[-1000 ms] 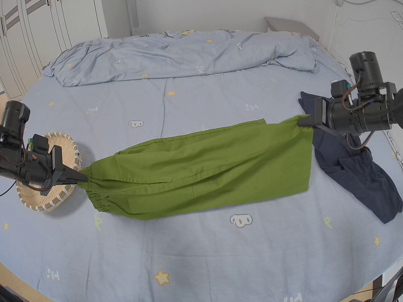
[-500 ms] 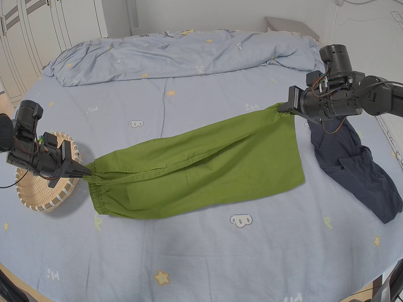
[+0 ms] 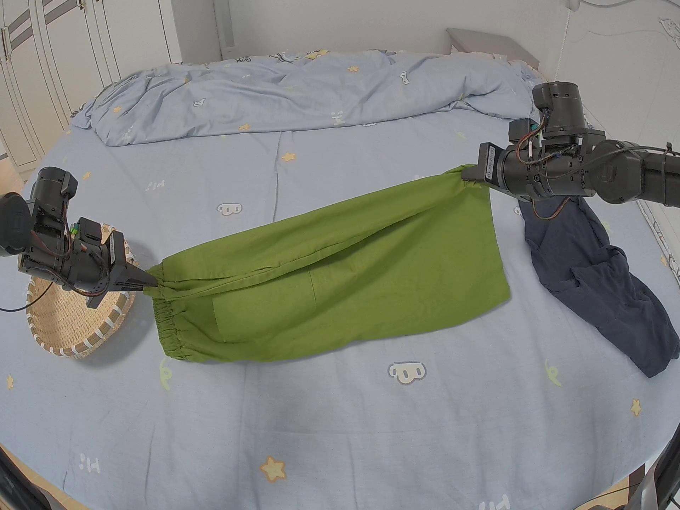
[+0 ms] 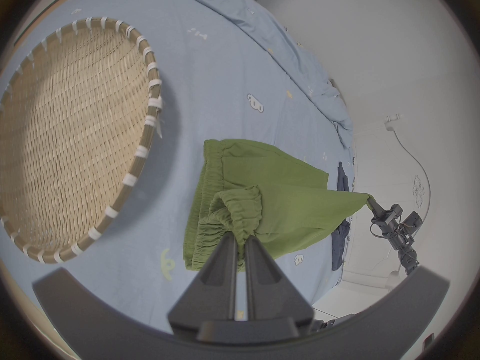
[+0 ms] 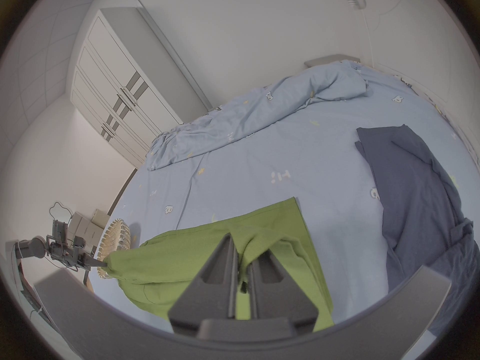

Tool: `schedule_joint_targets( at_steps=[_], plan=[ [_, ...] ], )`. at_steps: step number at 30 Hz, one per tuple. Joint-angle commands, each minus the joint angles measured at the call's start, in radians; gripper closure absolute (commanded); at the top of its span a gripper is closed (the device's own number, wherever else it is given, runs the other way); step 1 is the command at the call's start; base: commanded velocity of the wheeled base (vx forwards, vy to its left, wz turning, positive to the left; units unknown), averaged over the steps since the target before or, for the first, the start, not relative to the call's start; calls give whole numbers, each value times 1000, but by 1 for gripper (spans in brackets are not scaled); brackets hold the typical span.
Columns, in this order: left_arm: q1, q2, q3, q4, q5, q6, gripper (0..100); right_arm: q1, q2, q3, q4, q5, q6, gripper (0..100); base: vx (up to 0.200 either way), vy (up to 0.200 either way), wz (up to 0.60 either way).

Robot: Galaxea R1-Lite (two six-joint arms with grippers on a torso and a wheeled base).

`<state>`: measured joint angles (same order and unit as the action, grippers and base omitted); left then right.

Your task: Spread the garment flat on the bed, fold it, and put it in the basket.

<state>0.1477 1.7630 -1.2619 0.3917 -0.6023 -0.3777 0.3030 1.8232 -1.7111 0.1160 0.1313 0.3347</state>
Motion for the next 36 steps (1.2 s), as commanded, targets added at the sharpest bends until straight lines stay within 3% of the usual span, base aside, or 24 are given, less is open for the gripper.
schedule_joint_targets(
  at_steps=[1,36],
  plan=[
    [-3,15,-27,-5,1,8,100,-7,18,1,-13,1,-9,100,0,0,0],
    [1,159,-154,-30,3,16,100,-5,107,-7,-107,-2,-16,100,0,0,0]
  ],
)
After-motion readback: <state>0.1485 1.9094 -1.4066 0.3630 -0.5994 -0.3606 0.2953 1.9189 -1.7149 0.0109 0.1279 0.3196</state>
